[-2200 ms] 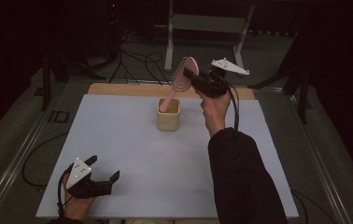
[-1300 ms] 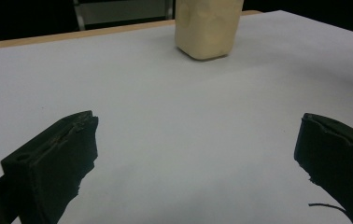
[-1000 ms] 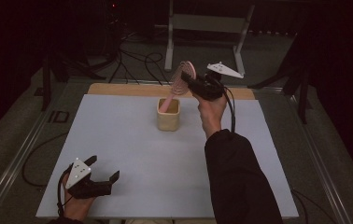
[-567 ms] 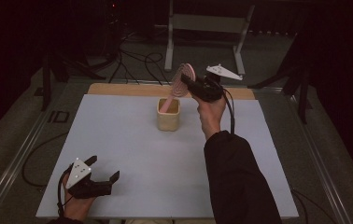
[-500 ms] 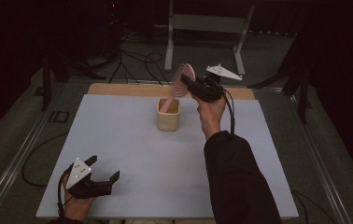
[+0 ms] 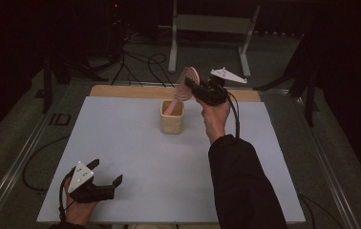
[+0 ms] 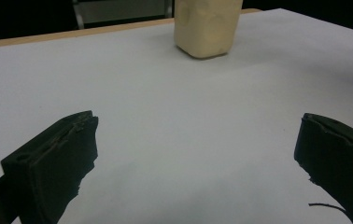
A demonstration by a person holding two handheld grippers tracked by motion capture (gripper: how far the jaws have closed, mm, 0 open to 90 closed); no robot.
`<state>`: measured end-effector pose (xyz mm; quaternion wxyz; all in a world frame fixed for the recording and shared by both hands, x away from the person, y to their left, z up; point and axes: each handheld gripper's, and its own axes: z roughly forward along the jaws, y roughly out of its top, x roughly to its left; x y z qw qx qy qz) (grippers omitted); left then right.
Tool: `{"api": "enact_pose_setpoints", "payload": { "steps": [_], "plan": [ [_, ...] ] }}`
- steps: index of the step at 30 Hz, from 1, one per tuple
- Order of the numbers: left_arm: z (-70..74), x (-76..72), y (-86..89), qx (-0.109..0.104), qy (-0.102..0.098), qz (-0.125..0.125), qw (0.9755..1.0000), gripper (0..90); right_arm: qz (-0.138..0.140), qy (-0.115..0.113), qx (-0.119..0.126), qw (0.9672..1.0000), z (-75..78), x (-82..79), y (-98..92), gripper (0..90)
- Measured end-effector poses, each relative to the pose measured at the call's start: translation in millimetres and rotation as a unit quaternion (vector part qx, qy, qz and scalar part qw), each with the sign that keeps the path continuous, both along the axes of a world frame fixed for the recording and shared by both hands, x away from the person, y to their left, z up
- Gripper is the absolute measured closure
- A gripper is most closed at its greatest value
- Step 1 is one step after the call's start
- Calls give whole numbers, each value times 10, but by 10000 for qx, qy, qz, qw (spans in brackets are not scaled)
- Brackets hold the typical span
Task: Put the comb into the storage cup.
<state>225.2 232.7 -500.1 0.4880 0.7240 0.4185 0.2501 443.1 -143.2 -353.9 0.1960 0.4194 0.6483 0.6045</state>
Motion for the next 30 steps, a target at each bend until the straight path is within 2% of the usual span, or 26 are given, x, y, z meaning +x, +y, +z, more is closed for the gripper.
{"api": "enact_pose_setpoints", "payload": {
  "steps": [11,30],
  "plan": [
    [0,0,-2,6,1,-1,10000,0,-8,54,1,10000,-67,3,3,653],
    [0,0,-5,24,5,-10,10000,0,35,83,-183,9998,-151,0,86,652]
  ]
}}
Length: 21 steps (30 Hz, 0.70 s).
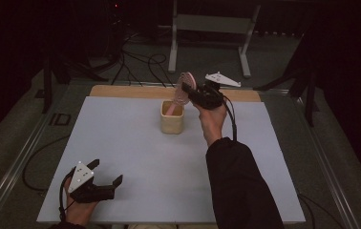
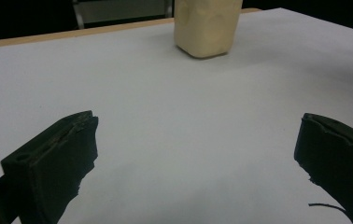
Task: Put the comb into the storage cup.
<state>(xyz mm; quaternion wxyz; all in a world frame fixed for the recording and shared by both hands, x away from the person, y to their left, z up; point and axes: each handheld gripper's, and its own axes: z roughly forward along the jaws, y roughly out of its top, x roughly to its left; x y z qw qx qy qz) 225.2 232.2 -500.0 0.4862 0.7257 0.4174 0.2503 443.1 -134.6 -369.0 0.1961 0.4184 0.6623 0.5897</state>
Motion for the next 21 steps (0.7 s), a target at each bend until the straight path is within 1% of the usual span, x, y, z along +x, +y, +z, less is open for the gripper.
{"api": "enact_pose_setpoints", "payload": {
  "steps": [7,21],
  "plan": [
    [0,0,3,-8,-5,11,10000,0,32,25,-85,10000,-42,3,28,651],
    [0,0,2,-18,-3,11,10000,0,55,49,-168,9998,-74,3,79,650]
  ]
}}
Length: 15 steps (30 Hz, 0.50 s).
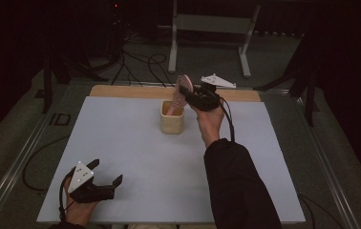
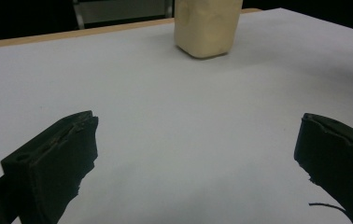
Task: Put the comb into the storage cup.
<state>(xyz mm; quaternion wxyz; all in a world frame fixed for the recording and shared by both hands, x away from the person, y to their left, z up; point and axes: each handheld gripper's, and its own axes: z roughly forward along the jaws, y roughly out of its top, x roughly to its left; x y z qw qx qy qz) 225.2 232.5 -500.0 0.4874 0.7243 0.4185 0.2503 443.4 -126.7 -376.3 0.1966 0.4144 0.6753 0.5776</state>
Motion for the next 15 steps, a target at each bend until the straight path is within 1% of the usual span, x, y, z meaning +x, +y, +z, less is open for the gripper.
{"api": "enact_pose_setpoints", "payload": {
  "steps": [15],
  "plan": [
    [-3,4,-4,9,3,-8,10000,0,-9,47,-103,9999,-52,15,75,649]
  ]
}}
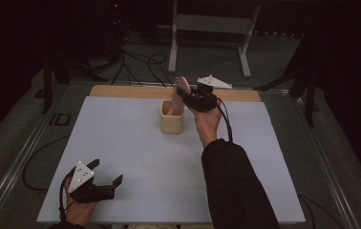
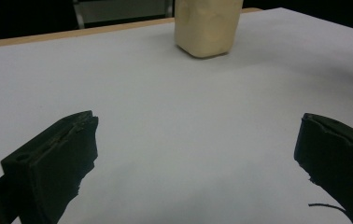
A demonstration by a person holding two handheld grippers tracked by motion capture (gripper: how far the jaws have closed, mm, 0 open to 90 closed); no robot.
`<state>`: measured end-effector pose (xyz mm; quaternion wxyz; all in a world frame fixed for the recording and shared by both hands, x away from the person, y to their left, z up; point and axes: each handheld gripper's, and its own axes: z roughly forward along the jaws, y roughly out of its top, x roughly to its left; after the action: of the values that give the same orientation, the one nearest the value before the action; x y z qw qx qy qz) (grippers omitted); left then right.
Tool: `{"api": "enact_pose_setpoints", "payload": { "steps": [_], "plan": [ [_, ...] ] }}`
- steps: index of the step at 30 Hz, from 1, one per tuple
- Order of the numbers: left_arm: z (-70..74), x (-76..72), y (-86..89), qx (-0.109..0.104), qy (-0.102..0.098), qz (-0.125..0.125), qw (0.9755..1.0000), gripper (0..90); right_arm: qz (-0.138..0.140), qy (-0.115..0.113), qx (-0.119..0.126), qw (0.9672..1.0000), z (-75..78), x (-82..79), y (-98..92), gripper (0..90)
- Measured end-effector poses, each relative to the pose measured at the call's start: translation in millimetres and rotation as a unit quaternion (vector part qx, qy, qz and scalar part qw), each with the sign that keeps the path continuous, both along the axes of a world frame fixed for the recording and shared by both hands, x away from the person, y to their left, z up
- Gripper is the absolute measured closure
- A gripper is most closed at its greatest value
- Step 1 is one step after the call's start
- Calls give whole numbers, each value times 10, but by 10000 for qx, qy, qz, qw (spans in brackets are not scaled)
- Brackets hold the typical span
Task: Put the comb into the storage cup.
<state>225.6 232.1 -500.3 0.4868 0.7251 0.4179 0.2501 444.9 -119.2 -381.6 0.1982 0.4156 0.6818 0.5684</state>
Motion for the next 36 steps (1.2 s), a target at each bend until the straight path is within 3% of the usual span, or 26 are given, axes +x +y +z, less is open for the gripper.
{"api": "enact_pose_setpoints", "payload": {
  "steps": [23,36],
  "plan": [
    [-2,5,-9,14,11,-8,10000,0,27,102,-101,9999,-96,26,53,646],
    [-2,4,-14,16,12,-10,10000,0,-41,183,-39,9998,-182,48,37,637]
  ]
}}
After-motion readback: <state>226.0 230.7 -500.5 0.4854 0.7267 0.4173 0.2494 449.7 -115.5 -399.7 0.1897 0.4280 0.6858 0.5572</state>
